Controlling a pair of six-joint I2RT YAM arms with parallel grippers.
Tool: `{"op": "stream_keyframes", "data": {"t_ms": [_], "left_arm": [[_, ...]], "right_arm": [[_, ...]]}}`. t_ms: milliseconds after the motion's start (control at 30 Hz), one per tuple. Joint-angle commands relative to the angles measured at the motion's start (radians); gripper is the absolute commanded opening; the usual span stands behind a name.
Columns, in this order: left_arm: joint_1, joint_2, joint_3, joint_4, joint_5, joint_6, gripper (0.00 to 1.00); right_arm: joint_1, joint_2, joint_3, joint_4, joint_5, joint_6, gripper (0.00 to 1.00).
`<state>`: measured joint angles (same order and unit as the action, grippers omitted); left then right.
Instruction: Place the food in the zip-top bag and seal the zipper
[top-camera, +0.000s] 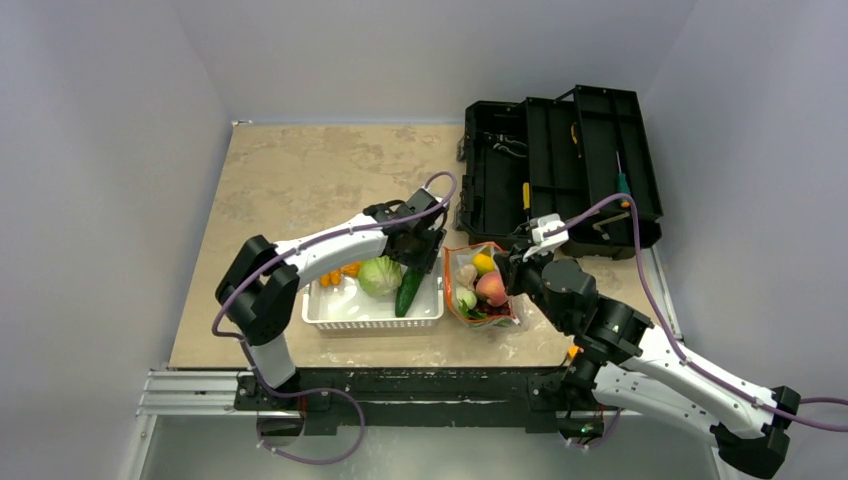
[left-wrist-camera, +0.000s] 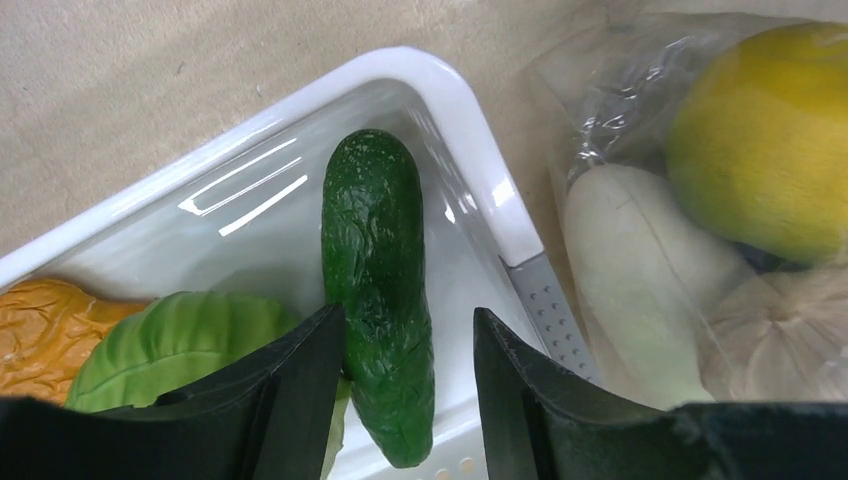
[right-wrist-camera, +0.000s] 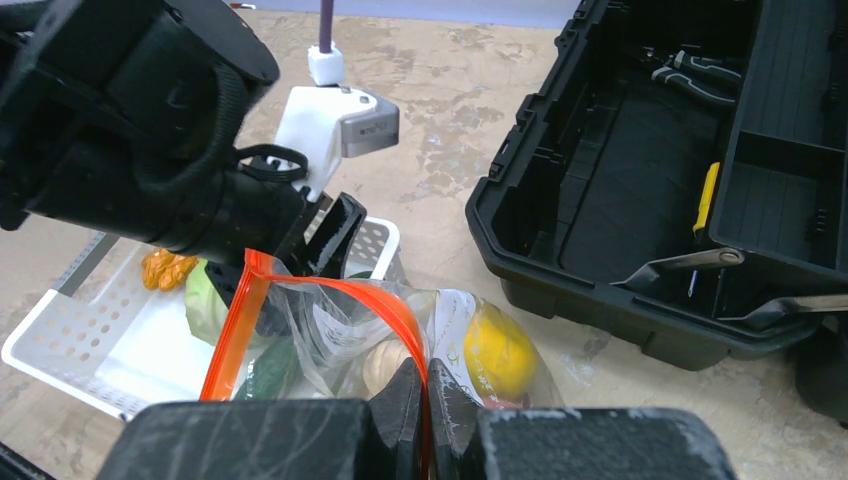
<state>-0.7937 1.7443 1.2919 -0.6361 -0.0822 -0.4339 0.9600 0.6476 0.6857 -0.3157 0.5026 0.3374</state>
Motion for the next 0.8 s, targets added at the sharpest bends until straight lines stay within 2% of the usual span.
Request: {"op": "stream_keyframes", "data": {"t_ms": [0,767], "left_arm": [[0.005,0.032,0.032,-0.023,-0.033,0.038,0.5],[0.004,0.079,-0.043,0.014,-0.025,0.027,0.48]], "right_arm": [[0.002,-0.001,0.002,0.02,0.005,0.008,0.0],[0.002,0.007,0.0,0.023,0.004,0.006,0.0]]}}
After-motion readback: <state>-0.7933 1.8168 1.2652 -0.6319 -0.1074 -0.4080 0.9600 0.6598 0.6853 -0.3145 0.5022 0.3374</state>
